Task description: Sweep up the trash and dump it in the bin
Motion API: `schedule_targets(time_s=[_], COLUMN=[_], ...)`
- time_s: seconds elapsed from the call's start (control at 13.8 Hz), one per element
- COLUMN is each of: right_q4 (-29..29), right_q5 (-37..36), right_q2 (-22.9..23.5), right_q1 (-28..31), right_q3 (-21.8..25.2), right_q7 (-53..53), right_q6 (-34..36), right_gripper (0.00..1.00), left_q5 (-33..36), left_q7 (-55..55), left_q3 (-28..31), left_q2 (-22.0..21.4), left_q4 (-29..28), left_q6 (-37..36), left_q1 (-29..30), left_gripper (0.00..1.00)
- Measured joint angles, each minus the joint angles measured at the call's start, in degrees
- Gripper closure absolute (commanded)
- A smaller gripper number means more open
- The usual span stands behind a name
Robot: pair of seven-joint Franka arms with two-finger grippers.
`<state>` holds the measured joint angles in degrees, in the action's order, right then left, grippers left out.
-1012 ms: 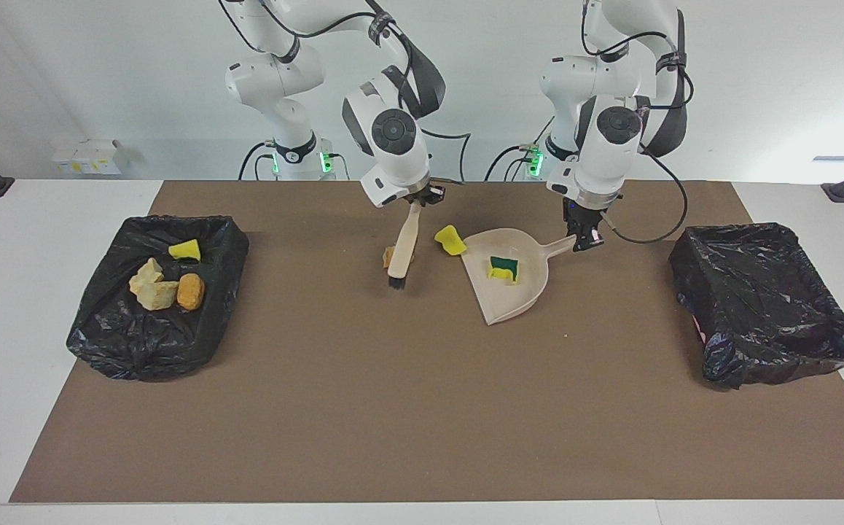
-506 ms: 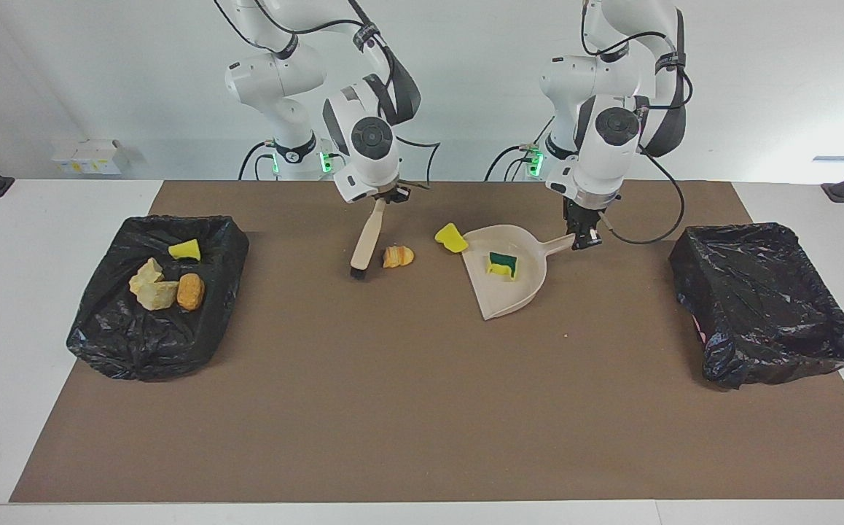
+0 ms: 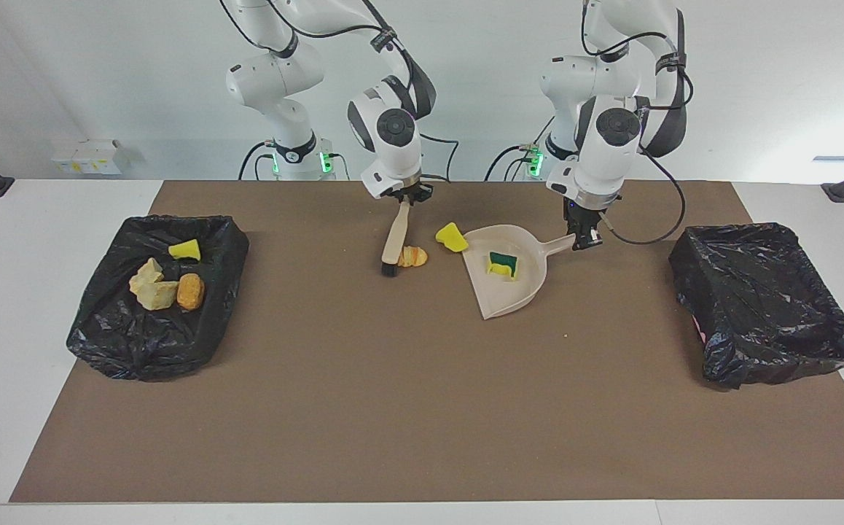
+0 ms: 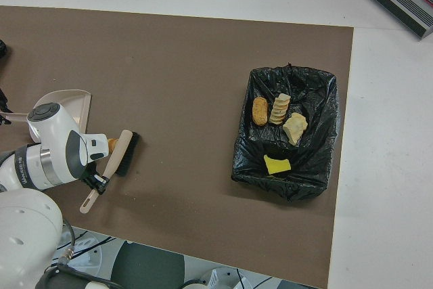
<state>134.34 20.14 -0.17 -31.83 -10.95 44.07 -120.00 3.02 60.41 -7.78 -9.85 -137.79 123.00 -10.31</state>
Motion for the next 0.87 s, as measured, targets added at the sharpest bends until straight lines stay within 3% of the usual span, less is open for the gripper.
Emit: schedule_targets(time_s=[0.58, 0.87], right_q4=[-16.69, -23.06], right_q5=[12.12, 12.66], right_q2=[9.24, 11.91], right_q1=[-5.12, -5.78], right_q3=[-0.06, 0.11], right_q7=[2.83, 4.92], right_q6=[-1.73, -1.17], right_gripper=[1.00, 1.00], left_q5=[-0.05, -2.79], left_q7=[-1.32, -7.63], left_q3=[0.09, 0.44], left_q2=[0.02, 0.31], left_q4=[0.00, 0.00], left_q6=[0.16, 0.97], left_q1=[0.04, 0.83], left_gripper=[1.00, 1.00])
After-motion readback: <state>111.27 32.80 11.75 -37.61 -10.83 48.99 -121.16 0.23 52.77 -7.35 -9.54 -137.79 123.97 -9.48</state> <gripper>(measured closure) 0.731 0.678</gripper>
